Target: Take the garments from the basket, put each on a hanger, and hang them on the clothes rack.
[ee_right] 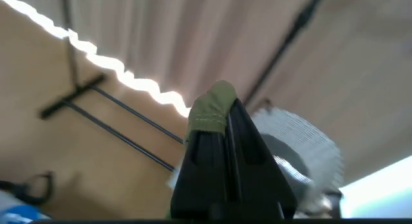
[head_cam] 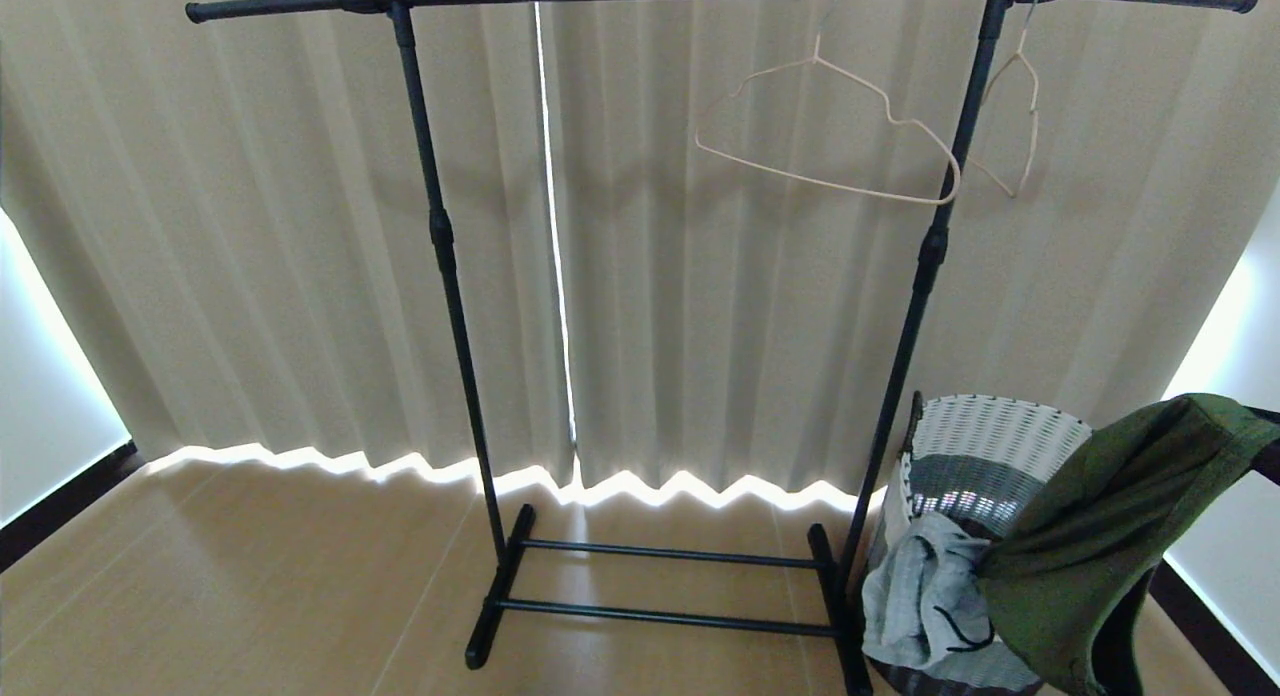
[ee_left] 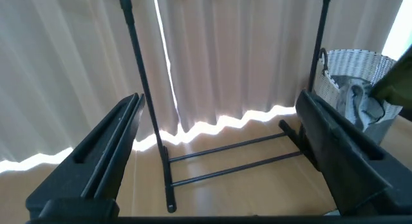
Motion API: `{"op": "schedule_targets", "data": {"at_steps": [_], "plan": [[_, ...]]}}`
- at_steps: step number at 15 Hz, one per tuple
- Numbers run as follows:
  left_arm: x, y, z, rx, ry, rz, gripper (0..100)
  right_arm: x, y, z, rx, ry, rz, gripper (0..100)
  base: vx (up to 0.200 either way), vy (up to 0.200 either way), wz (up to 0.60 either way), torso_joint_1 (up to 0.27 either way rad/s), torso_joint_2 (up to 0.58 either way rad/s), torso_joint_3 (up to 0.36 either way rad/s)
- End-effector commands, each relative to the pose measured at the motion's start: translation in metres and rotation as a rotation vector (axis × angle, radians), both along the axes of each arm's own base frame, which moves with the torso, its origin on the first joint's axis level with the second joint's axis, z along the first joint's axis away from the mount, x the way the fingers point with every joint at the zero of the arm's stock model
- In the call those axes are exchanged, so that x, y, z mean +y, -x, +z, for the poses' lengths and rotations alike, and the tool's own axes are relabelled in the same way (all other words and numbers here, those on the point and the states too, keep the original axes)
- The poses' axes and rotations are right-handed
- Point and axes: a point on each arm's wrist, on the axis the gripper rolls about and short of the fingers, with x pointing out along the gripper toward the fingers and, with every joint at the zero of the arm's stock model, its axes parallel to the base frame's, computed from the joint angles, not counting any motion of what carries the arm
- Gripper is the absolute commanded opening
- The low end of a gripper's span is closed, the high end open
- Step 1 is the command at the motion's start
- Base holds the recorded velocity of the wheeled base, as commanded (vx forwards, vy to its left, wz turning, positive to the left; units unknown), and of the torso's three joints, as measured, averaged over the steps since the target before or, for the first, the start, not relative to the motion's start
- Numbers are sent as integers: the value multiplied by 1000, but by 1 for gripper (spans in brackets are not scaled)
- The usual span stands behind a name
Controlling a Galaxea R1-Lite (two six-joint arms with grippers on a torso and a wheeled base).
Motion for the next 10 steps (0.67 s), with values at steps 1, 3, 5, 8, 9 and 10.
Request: {"op": "schedule_targets", "data": {"at_steps": [1, 3, 5, 8, 9, 10], "plan": [[-2, -56, 34, 138, -1, -34, 100, 12, -3, 9, 11, -75, 83, 0, 0, 0, 0, 0, 0, 0], [-8, -75, 35, 187, -5, -109, 100, 19, -7, 14, 36, -145, 125, 0, 0, 0, 0, 0, 0, 0], [-22, -89, 33, 253, -28, -253, 100, 28, -16, 20, 56, -164, 157, 0, 0, 0, 0, 0, 0, 0], [-53, -116, 45, 333, -42, -382, 100, 34, -31, 23, 70, -162, 158, 0, 0, 0, 0, 0, 0, 0], [-77, -130, 55, 351, -5, -403, 100, 37, -35, 26, 69, -162, 171, 0, 0, 0, 0, 0, 0, 0], [-97, -137, 59, 362, 1, -415, 100, 39, -36, 27, 68, -162, 177, 0, 0, 0, 0, 0, 0, 0]]}}
